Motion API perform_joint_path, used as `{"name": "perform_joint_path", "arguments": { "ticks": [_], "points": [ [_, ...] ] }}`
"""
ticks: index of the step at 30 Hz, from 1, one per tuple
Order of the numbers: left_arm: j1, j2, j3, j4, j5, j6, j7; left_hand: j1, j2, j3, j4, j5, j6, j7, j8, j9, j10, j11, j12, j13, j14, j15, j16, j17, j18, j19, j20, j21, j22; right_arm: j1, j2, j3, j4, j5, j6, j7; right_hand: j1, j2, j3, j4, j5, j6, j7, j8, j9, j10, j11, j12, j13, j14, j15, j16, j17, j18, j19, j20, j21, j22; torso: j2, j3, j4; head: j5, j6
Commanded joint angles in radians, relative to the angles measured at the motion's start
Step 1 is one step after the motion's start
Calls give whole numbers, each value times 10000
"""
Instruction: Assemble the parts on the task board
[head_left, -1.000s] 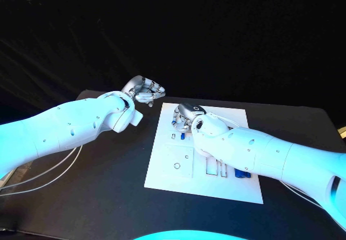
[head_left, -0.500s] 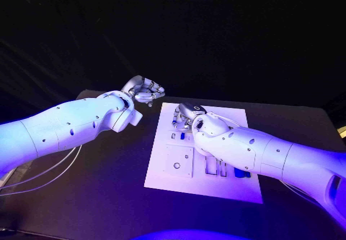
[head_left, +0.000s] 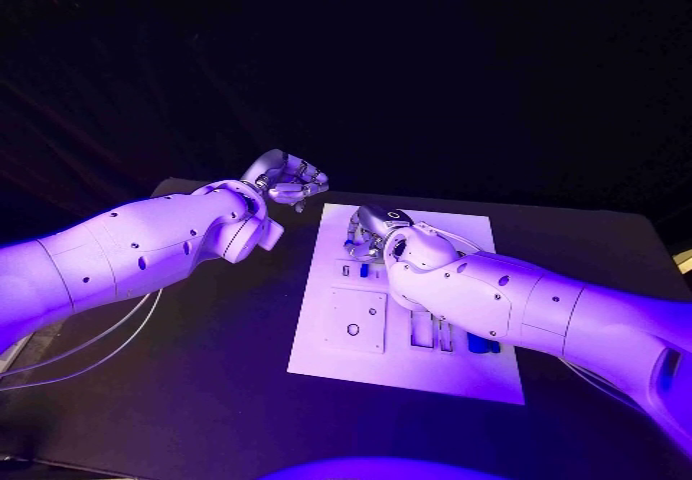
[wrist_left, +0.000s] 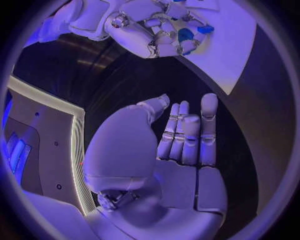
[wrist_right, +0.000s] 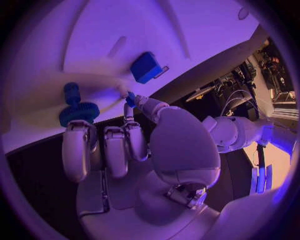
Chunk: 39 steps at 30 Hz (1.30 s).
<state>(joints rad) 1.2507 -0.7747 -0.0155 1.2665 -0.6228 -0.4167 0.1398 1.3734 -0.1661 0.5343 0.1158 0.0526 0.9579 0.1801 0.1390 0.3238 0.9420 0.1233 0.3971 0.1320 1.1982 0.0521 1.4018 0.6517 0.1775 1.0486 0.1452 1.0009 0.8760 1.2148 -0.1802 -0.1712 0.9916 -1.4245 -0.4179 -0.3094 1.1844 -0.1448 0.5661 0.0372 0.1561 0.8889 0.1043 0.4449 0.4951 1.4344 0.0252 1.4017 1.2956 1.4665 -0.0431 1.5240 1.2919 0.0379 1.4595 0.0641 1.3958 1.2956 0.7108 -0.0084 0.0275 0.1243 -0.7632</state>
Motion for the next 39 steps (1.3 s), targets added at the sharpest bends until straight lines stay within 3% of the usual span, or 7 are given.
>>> {"name": "perform_joint_path", "arguments": {
  "ticks": [1,8,24,33,39],
  "points": [
    [16,3,10,12,15,24,7,-162,27,290,10,132,65,5,-92,-117,26,12,-41,115,-69,13,57,-57,-116,28,69,-31,-70,-9,-7,-5,-5,-9,64,-26,-286,-20,226,-1,-132,9,58,6,-14,-54,42,-88,1117,870,19,22,2044,2,456,-29,-75,1949,3,3,2,-6,-11],
    [16,4,10,5,19,46,-4,-162,27,290,10,132,65,5,-92,-117,26,12,-41,115,-69,13,57,-57,-116,28,69,-31,-70,-12,-19,-7,-1,-15,-28,-27,-300,-30,220,6,-134,10,65,-9,-27,-63,51,-96,1112,869,28,22,2043,5,451,-21,-90,1944,4,6,4,-18,-7],
    [16,5,10,-9,42,75,-16,-162,27,290,10,132,65,5,-92,-117,26,12,-41,115,-69,13,57,-57,-116,28,69,-31,-70,-17,-42,-8,-12,9,-74,-7,-557,-404,-117,134,-115,-117,197,-258,-218,-341,170,-401,867,860,131,3,2017,29,409,81,-220,1907,4,-3,11,-36,-24],
    [16,4,10,-20,55,85,-19,-162,27,290,10,132,65,5,-92,-117,26,12,-41,115,-69,13,57,-57,-116,28,69,-31,-70,-18,-54,-9,-11,24,-91,13,-623,-572,-323,207,-429,-181,246,-376,-308,-426,220,-503,786,856,176,-6,2006,41,390,128,-284,1890,1,-2,4,-33,-34],
    [16,4,10,-35,79,114,-30,-165,28,300,26,129,73,5,-95,-126,27,9,-37,121,-58,8,61,-46,-119,41,66,-25,-64,-19,-116,-10,74,33,-326,88,-738,-824,-699,349,-664,-354,304,-564,-427,-518,278,-604,704,842,227,-36,1961,67,345,178,-426,1843,-1,-3,10,-34,-47]
  ]
}}
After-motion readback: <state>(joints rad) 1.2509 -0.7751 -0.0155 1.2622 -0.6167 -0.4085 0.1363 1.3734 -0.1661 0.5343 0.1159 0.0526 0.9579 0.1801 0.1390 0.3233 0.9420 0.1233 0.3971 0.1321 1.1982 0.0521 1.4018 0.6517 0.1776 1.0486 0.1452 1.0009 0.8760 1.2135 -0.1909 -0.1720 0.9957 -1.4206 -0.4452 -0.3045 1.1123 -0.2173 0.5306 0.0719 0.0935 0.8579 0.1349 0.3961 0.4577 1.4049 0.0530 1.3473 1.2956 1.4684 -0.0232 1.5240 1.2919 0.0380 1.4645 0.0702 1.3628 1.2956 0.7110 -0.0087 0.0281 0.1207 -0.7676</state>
